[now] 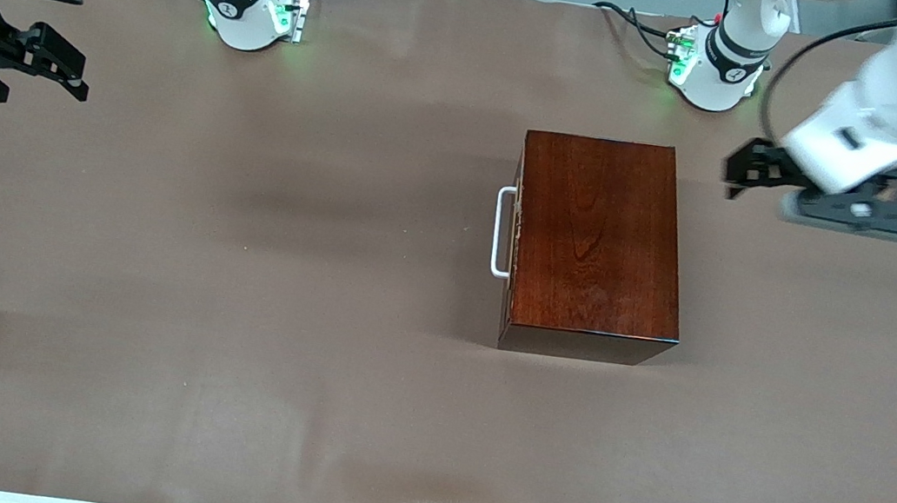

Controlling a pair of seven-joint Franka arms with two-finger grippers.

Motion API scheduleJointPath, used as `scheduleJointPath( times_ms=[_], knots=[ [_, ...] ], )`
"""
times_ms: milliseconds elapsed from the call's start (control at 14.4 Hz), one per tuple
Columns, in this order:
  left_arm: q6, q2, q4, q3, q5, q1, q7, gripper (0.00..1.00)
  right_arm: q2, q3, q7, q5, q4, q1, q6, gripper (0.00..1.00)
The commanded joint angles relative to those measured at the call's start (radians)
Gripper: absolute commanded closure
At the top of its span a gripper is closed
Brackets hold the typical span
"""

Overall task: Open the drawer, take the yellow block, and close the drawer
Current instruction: 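Move the left gripper over the box toward the white drawer handle, then lower the left gripper and hook the white drawer handle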

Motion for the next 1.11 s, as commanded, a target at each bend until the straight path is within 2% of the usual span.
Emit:
scheduleJointPath(
  times_ms=[0, 277, 485, 623, 900, 1039],
  knots=[
    [-0.016, 0.096, 0.088, -0.024, -0.005, -0.083, -0.155, 0.00, -0.015, 0.011, -0.002, -0.012, -0.010, -0.015, 0.001, 0.00],
    [0.039, 0.197, 0.129, -0.023, 0.042, -0.237, -0.261, 0.00, -0.015, 0.011, -0.002, -0.012, -0.010, -0.015, -0.001, 0.00],
    [0.076, 0.318, 0.219, -0.010, 0.103, -0.361, -0.371, 0.00, -0.015, 0.011, -0.001, -0.012, -0.010, -0.015, -0.001, 0.00],
    [0.106, 0.399, 0.287, -0.007, 0.117, -0.407, -0.449, 0.00, -0.015, 0.010, -0.002, -0.012, -0.010, -0.016, -0.002, 0.00],
    [0.258, 0.487, 0.293, 0.000, 0.122, -0.485, -0.588, 0.00, -0.015, 0.010, -0.002, -0.012, -0.010, -0.016, -0.001, 0.00],
    [0.312, 0.525, 0.322, 0.072, 0.122, -0.580, -0.667, 0.00, -0.015, 0.011, -0.002, -0.012, -0.010, -0.016, -0.001, 0.00]
  ],
)
